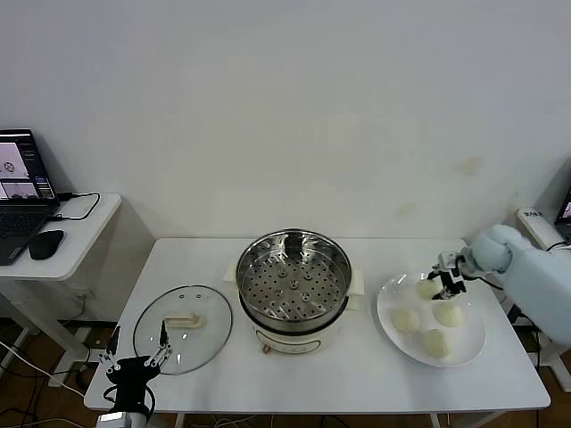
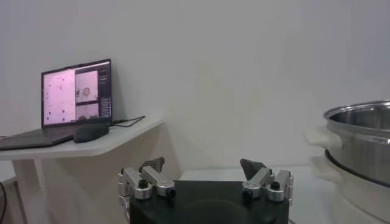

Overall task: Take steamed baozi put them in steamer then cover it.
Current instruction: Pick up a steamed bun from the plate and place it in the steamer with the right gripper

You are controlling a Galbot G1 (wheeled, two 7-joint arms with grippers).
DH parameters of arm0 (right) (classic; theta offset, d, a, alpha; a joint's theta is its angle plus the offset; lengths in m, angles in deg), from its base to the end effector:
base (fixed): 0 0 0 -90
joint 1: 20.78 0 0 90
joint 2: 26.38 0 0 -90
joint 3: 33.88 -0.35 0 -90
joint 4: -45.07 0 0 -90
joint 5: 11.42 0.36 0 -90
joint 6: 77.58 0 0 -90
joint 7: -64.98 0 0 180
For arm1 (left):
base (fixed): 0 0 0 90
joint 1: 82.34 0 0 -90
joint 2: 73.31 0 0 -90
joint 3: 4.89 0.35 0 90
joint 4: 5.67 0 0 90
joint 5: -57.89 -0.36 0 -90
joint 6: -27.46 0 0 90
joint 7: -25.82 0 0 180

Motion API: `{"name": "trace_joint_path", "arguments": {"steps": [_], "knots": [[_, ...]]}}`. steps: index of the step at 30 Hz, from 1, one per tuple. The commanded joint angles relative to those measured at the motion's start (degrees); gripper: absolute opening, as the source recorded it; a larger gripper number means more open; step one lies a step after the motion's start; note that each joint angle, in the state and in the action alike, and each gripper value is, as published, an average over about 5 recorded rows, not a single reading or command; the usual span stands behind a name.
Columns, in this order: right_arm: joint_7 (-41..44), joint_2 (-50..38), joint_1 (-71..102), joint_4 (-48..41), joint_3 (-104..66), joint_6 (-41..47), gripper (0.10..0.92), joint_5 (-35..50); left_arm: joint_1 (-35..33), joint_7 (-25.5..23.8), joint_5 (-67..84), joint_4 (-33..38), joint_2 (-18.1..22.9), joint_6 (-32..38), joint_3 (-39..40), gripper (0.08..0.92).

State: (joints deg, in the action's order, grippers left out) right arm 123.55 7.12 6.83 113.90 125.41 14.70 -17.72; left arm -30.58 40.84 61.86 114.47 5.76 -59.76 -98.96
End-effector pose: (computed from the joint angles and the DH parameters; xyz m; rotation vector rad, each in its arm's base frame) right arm 0.5218 -0.2270 -0.1389 1.1720 -1.5534 1.5157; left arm 0.1437 0.0538 -0.3194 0.3289 -3.0469 -0.2113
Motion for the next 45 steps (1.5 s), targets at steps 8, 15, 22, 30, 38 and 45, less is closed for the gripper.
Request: {"name": "trace_joint_path", "arguments": {"steps": [8,15,22,30,38,45], "knots": [[-3.1,4.1,-36.3,13.0,24.5,0.4,0.537,19.9,0.0,-0.1,0.5,0.5,-0.3,-0.2,0.5,0.823],[-6.8,15.8,-37.5,16.5,29.0,-0.8,0.543,21.5,0.5,-0.3,0.7,0.7,-0.4,-0.5,0.8,0.823],[-9.1,24.3,-32.7,14.2,32.9,-9.5,0.543,13.7,0.9,-0.3,1.0,1.0,0.0,-0.5,0.4,0.823],[-9.6,27.4,-26.5,9.3,33.9,-18.6,0.543,-1.5,0.9,-0.3,1.9,1.7,0.5,-0.5,-1.2,0.823],[-13.1,29.6,-21.7,2.8,32.0,-27.0,0.543,-14.2,1.5,-0.3,2.1,0.8,0.9,-0.5,-1.7,0.823],[-16.4,32.1,-19.7,-2.9,29.2,-31.7,0.543,-22.5,1.7,-0.3,2.0,0.8,1.1,-0.5,-1.7,0.823]]}}
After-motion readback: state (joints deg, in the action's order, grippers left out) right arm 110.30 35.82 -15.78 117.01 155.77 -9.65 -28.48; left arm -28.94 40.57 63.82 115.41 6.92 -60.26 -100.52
